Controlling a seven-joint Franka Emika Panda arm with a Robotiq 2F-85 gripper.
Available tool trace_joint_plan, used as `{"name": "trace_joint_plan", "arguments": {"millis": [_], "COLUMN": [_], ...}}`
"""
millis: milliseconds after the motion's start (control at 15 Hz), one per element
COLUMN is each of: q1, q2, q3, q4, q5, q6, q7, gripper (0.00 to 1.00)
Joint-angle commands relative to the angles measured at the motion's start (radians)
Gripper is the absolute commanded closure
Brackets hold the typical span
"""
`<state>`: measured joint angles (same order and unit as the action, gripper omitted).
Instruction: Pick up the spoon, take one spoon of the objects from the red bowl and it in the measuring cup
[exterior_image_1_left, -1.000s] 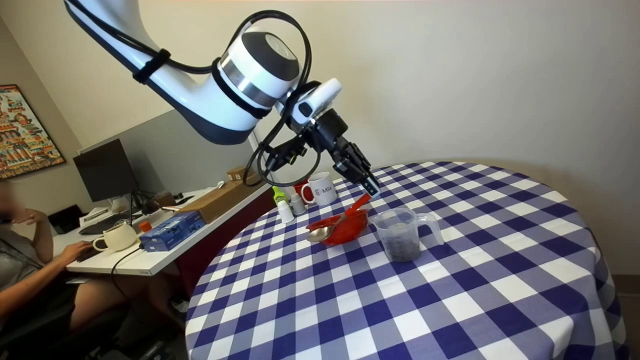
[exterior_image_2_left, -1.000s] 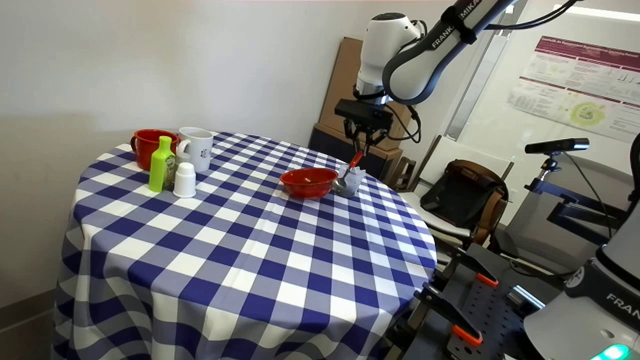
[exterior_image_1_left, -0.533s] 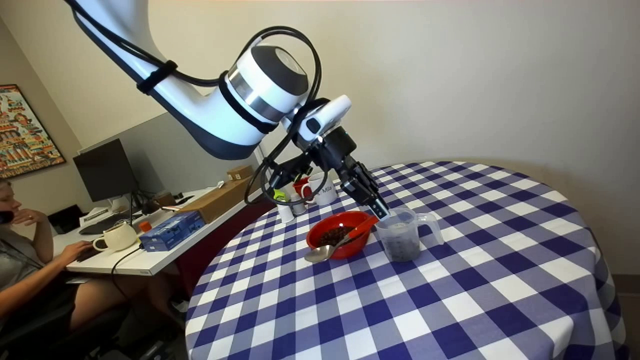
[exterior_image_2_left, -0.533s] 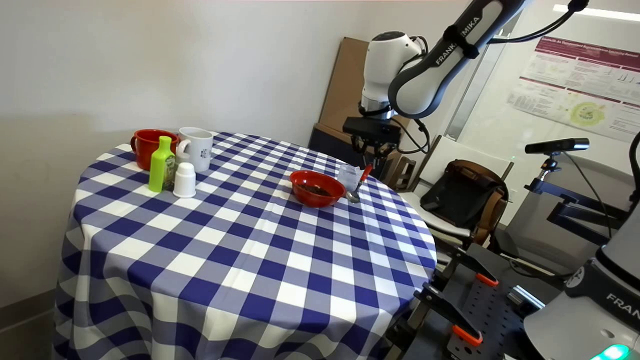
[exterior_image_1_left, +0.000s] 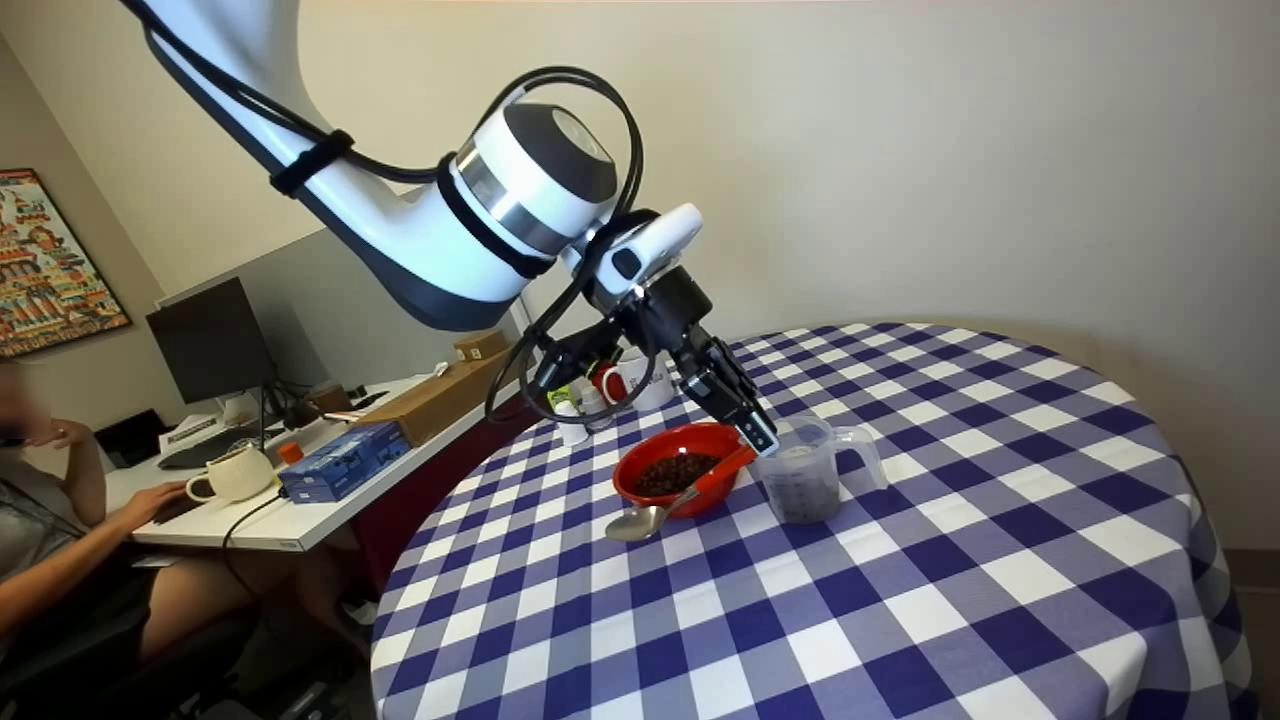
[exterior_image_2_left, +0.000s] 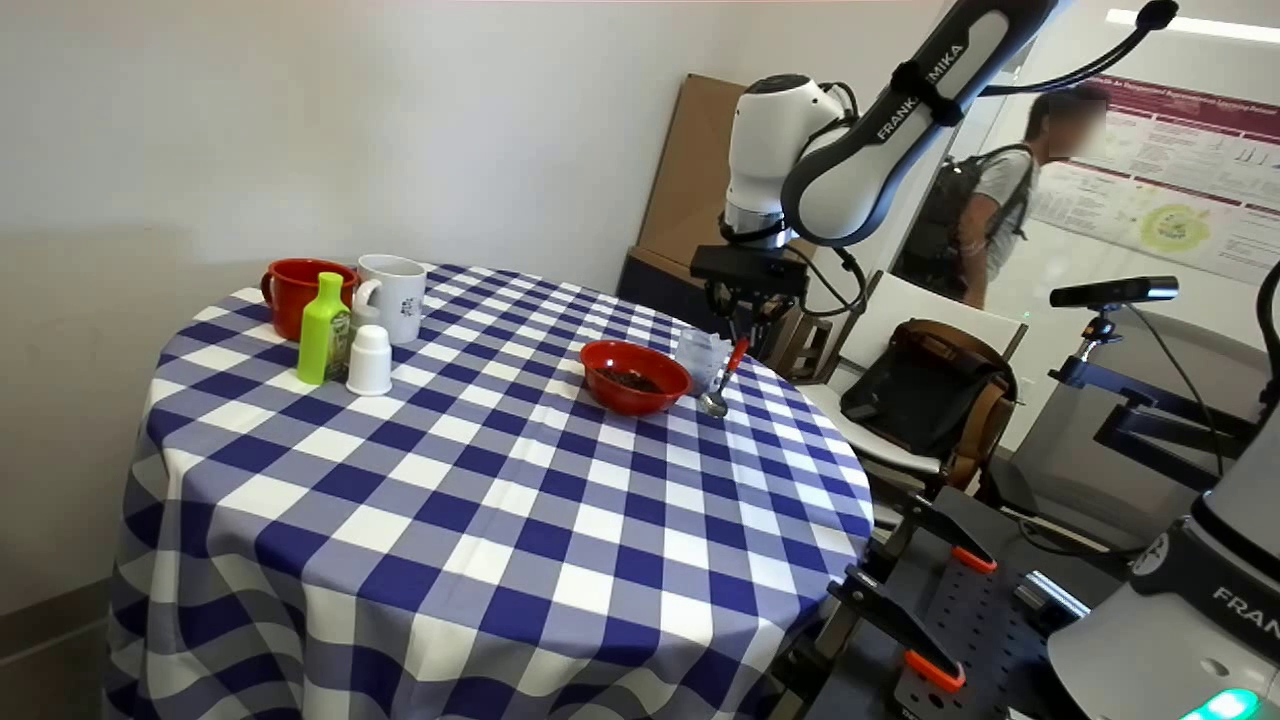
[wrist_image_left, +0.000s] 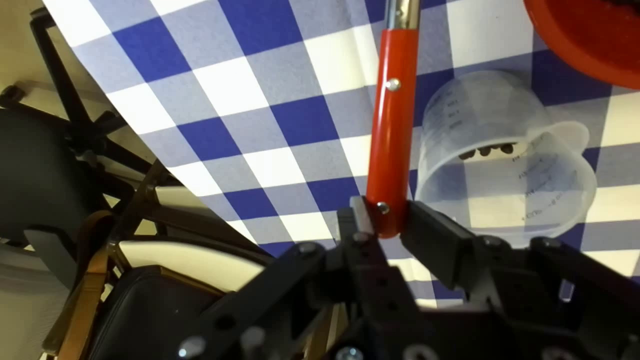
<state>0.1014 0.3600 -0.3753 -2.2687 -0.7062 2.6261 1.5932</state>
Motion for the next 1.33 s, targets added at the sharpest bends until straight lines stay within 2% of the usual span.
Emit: {"name": "trace_joint_plan", "arguments": {"millis": [0,133,267,400,533,733,867,1000,1267], "q1": [-0.023,-0.023,-0.002,0.026,0.034,0.030,0.015,0.001,-0.016], "q2": [-0.033,-0.039,-0.027,0.000,0.016,0.021,0.020,0.026,0.050], "q3": [0.020,0.022,0.004,-0.016,-0.005,0.052,0.114,0.175,0.266], "q4": [0.061,0.105,0.156,0.207,0.236,0.239,0.224,0.216,0.220], "q5": [-0.012,-0.016,-0.076,-0.213,-0.380,-0.619,-0.727,-0.781,-0.807], "q6": [-0.031,-0.043,-0.051,-0.059,-0.086,-0.162,-0.230,-0.302,-0.416], "q7": [0.008,0.013,0.077,0.198,0.340,0.551,0.659,0.731,0.799], "gripper": [0.93,0.93,0.93,0.93,0.93,0.93,0.93,0.93,0.93]}}
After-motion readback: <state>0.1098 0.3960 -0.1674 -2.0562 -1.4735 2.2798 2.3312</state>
